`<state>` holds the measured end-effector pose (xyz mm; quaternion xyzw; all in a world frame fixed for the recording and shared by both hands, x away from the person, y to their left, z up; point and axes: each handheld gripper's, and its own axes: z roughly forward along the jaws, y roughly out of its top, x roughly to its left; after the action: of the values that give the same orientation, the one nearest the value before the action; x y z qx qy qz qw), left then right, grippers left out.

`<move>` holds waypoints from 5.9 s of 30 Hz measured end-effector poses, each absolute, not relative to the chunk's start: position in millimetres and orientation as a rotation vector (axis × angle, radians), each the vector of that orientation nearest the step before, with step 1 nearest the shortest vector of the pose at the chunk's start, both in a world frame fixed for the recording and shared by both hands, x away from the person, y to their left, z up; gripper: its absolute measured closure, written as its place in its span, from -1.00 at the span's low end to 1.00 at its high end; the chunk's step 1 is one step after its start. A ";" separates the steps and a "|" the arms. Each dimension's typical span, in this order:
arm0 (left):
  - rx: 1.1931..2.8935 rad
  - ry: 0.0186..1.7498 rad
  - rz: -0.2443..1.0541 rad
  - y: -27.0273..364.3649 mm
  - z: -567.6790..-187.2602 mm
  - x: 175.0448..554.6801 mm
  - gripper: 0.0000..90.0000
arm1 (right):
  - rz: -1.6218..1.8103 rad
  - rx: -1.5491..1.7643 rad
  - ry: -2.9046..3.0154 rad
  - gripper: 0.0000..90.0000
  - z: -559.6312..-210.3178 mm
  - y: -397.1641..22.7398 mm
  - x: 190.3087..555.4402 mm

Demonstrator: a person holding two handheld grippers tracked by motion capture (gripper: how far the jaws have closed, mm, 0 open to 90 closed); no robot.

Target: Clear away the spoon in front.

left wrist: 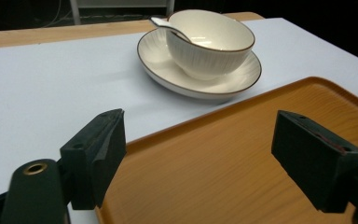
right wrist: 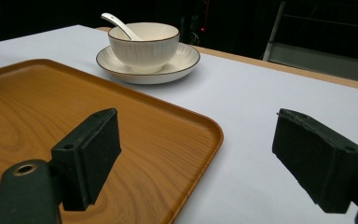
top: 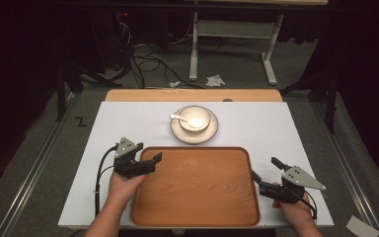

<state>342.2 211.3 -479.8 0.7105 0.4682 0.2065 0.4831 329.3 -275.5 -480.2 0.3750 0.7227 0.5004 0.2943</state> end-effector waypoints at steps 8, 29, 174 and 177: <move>1.732 1.122 0.505 196.9 -473.7 354.0 -0.48 | 1.331 0.996 1.920 -0.63 -479.2 -275.4 328.1; 1.682 1.142 0.452 171.9 -455.3 396.4 0.88 | 1.329 0.991 1.927 -0.63 -479.5 -273.9 327.8; 1.483 1.364 0.037 124.1 -483.5 470.4 0.67 | 1.357 0.925 1.970 -0.64 -480.4 -265.0 328.4; 1.479 1.363 0.034 124.8 -484.1 471.1 0.67 | 1.355 0.930 1.971 -0.63 -480.6 -264.9 328.8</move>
<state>471.1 124.8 -484.1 0.6211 0.5724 0.0142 0.5352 328.8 -264.9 -480.6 0.3475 0.7364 0.5063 0.2840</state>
